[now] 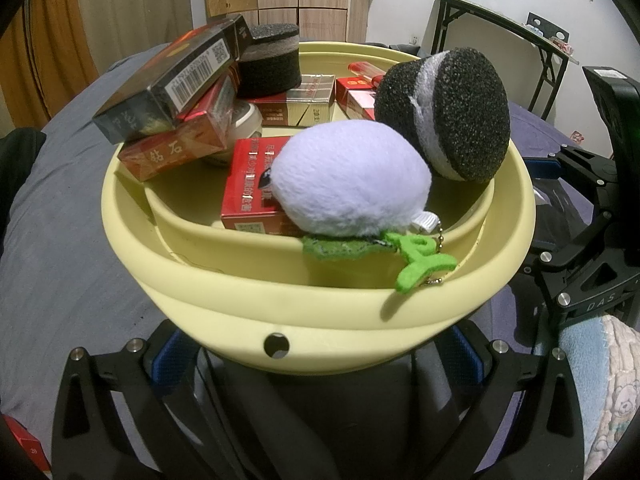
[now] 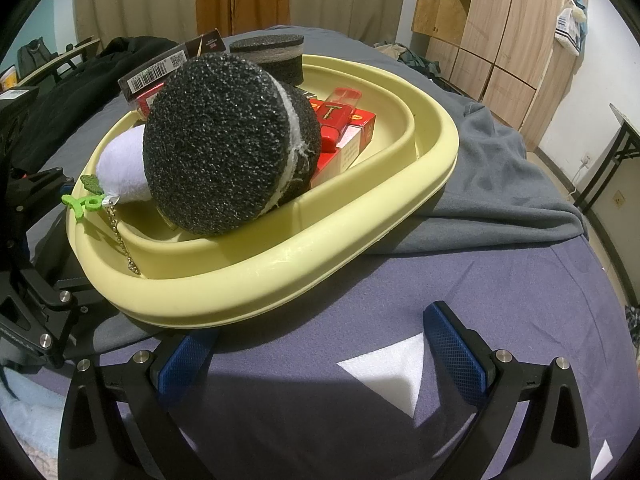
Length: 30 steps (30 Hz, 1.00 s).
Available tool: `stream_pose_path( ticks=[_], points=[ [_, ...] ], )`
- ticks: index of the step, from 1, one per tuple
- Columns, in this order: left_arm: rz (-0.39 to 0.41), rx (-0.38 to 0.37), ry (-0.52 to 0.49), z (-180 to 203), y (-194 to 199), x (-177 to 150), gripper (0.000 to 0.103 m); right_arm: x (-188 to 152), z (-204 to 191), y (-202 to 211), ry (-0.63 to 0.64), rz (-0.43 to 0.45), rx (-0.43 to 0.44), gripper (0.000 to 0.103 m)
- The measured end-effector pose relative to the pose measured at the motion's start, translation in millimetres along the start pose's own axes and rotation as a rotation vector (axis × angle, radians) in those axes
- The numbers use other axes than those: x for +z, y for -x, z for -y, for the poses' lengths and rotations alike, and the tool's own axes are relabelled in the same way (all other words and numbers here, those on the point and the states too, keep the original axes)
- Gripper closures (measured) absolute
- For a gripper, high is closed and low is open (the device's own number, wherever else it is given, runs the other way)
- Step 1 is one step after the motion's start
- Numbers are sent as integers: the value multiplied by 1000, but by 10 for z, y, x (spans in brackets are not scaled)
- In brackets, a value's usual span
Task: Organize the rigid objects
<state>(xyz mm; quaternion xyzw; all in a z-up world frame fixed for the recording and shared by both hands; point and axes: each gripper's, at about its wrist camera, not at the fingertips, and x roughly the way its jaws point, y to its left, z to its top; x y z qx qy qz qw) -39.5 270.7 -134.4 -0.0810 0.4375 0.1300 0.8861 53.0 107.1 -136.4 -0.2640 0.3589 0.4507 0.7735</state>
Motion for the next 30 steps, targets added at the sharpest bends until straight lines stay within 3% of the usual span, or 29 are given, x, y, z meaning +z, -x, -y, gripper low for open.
stream_pose_path(
  ticks=[30],
  points=[
    [0, 0, -1, 14, -5, -3, 0, 4, 44, -21, 1, 1, -1, 0]
  ],
)
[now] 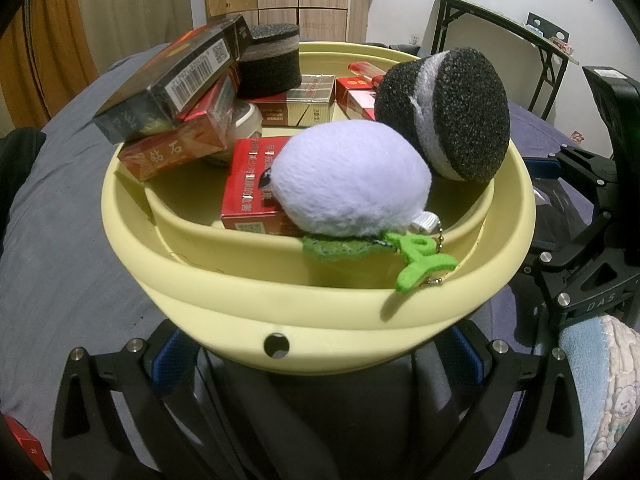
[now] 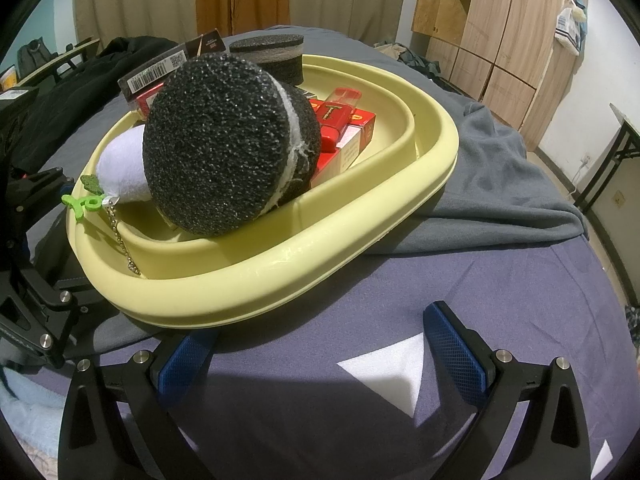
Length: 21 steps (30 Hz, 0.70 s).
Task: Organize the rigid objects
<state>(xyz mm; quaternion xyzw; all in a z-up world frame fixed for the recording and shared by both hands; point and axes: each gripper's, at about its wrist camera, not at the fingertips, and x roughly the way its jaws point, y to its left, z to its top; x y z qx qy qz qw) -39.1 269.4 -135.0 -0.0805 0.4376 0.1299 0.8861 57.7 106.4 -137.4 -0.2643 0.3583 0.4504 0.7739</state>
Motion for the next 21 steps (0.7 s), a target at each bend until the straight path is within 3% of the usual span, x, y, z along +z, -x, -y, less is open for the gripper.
stream_pose_path(
  ticks=[21],
  points=[
    [0, 1, 0, -1, 14, -4, 0, 0, 17, -27, 1, -1, 1, 0]
  ],
)
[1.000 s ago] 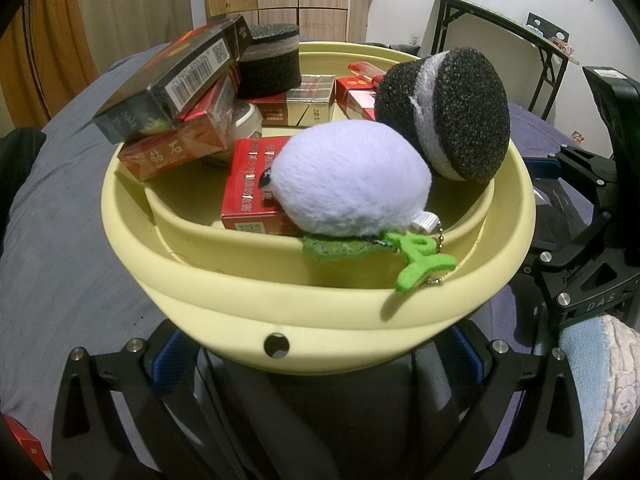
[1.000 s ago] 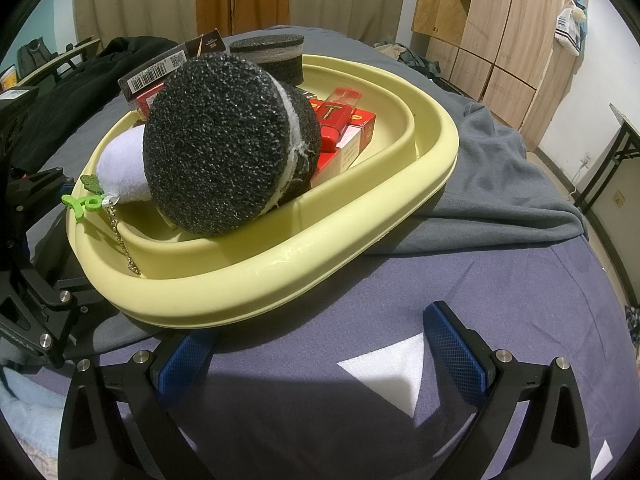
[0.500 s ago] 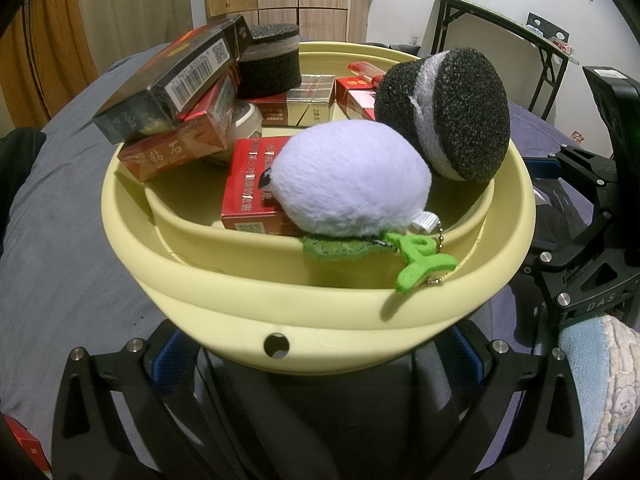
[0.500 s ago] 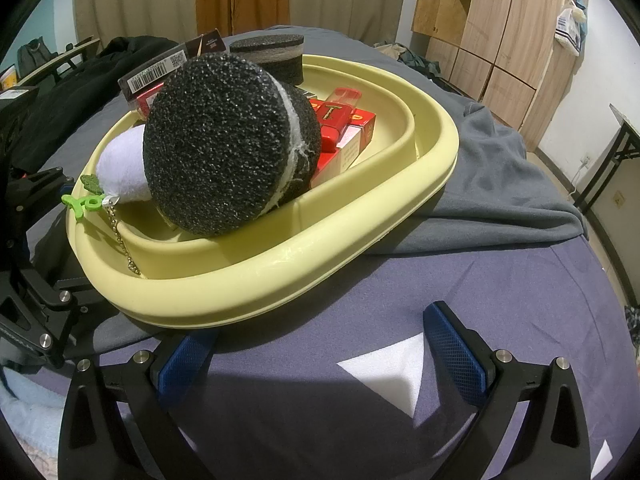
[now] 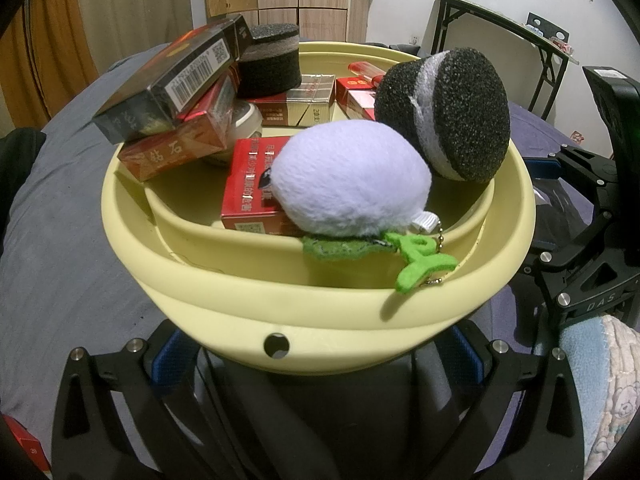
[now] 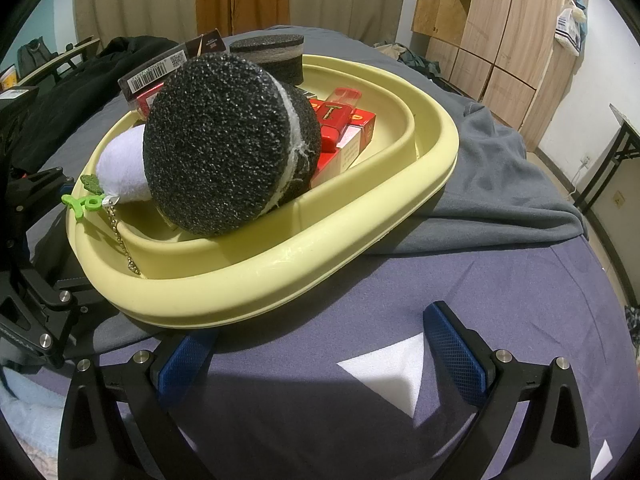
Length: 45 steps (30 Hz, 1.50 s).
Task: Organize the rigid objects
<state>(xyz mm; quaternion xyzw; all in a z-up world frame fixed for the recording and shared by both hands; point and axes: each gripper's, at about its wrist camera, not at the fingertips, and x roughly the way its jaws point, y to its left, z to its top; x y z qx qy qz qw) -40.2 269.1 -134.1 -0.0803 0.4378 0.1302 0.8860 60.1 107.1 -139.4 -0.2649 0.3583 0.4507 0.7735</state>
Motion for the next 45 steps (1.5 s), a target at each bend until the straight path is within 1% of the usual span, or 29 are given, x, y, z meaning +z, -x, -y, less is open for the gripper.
stream_pose_path(
  ticks=[45],
  points=[
    [0, -1, 1, 8, -10, 11, 0, 5, -24, -3, 1, 0, -2, 0]
  ],
)
